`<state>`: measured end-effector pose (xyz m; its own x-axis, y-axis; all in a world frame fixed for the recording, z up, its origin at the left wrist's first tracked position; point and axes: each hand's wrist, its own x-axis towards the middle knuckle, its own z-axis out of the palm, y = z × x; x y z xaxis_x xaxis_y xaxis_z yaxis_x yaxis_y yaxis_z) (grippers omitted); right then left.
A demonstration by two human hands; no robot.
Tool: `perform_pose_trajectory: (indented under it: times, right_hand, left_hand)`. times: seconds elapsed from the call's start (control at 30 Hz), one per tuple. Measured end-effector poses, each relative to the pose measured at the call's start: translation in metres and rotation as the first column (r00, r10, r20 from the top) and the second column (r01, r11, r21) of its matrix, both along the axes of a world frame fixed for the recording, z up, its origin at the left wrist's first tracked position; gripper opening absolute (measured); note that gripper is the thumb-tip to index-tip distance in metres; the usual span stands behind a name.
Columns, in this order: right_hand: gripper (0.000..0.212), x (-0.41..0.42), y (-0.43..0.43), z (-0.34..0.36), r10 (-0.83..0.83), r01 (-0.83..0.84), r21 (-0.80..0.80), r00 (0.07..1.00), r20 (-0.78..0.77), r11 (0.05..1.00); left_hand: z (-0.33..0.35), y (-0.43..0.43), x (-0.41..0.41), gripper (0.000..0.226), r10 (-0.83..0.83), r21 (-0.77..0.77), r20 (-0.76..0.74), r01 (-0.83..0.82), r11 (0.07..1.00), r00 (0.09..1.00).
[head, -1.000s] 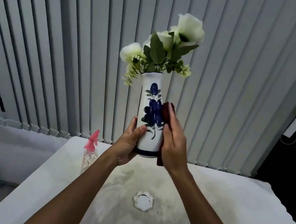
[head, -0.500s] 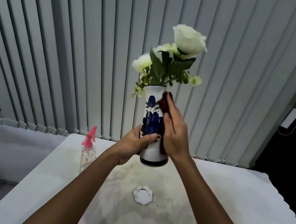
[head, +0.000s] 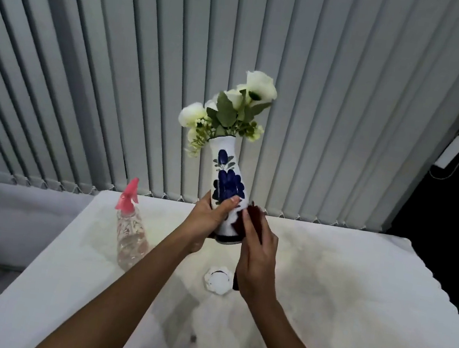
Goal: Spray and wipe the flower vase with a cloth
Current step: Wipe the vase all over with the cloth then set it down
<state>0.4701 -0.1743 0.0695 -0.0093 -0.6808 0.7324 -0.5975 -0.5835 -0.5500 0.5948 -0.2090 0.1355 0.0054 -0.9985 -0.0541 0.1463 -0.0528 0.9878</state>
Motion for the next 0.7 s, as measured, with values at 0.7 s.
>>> perform_pose_trajectory:
  times: [0.7]
  right_hand:
    - [0.045, -0.05, -0.029, -0.073, -0.094, -0.154, 0.771, 0.959, 0.267, 0.618]
  left_hand:
    - [-0.094, -0.037, -0.002, 0.043, -0.153, 0.033, 0.153, 0.15, 0.988, 0.976]
